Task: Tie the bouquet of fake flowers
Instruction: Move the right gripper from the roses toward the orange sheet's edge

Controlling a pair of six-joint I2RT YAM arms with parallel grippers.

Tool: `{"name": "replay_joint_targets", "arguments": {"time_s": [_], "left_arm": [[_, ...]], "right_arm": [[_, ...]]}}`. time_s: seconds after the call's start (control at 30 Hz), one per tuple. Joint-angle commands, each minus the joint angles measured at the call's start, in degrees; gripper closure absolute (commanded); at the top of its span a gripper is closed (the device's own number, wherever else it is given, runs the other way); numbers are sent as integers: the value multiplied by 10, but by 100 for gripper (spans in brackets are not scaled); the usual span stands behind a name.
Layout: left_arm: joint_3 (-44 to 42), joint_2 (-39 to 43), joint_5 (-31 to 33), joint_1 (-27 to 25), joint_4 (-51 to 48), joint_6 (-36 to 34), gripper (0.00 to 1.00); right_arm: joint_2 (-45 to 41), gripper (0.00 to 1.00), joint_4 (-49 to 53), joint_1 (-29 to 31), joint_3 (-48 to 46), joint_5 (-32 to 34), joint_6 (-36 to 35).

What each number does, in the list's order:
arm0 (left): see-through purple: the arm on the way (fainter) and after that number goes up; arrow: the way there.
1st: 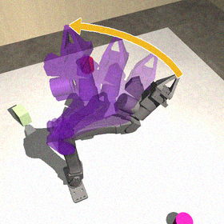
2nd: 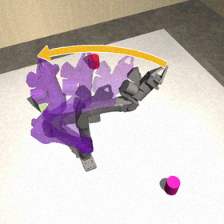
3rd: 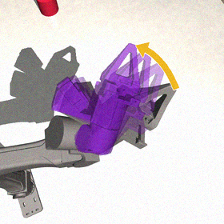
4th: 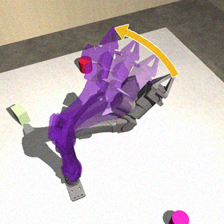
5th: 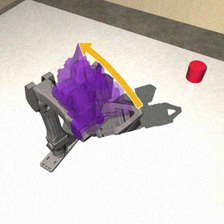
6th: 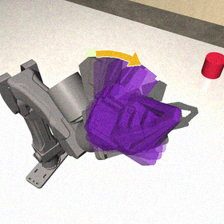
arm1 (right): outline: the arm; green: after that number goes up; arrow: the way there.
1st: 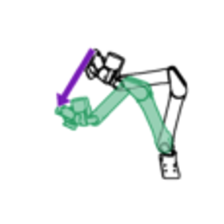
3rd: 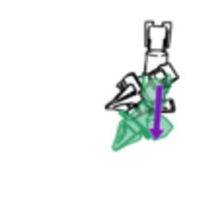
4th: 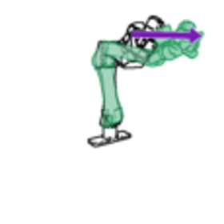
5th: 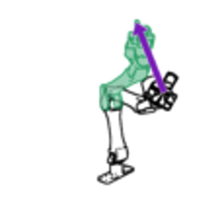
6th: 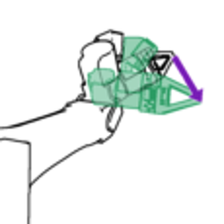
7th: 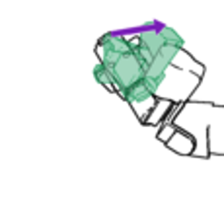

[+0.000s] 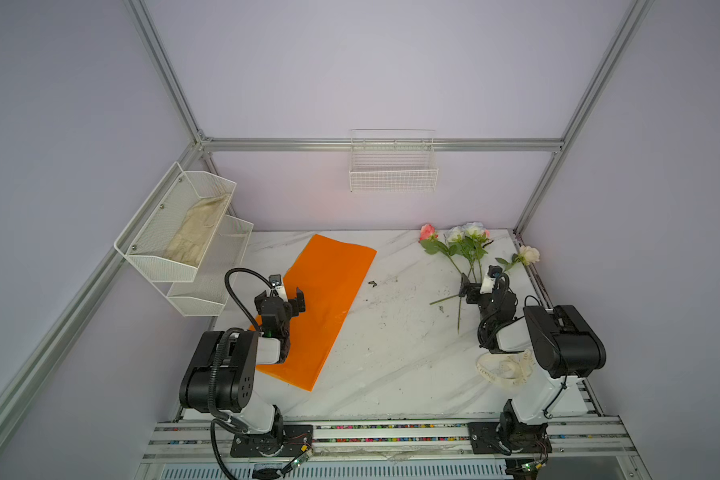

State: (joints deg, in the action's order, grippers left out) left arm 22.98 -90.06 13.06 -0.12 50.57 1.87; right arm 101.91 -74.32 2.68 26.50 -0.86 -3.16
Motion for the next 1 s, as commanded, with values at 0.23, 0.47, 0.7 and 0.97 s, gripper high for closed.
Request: {"name": "replay_joint_targets", "arguments": {"time_s": [0.23,0.47,0.7,0.97], "left_arm": [[-15,3,8,2,36,1,0],[-14,1,7,3,36,-1,0],[-16,4,4,2,38,-1,0],[-69,118,6,1,48,-4,0]], "right_arm": [[3,3,-19,3,3,1,-6],[0,3,-19,4,0,11,-7],[-2,3,-21,4,-2,11,-8],[-136,3,218,13,56,23,31]]}}
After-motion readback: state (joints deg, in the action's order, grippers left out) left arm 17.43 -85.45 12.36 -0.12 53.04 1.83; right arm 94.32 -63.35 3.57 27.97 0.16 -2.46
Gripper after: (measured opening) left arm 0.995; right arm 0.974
